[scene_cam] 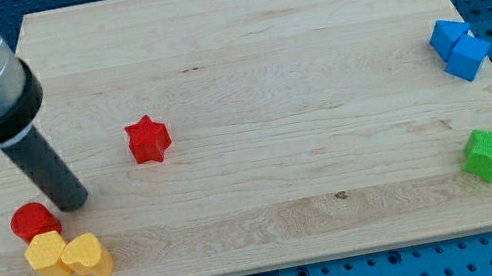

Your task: Move red star closer to yellow heart

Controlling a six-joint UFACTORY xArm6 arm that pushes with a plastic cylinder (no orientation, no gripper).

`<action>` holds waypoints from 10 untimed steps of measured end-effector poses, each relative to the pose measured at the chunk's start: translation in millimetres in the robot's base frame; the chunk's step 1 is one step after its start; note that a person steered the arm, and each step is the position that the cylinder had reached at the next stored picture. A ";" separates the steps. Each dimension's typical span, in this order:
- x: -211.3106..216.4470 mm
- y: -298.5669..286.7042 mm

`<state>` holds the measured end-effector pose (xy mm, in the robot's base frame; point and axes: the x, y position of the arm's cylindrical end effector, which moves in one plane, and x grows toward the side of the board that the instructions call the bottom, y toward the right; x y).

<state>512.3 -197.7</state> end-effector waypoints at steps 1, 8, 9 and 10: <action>-38.9 0.0; -65.4 86.9; -39.5 86.9; -13.6 86.7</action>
<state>498.7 -111.0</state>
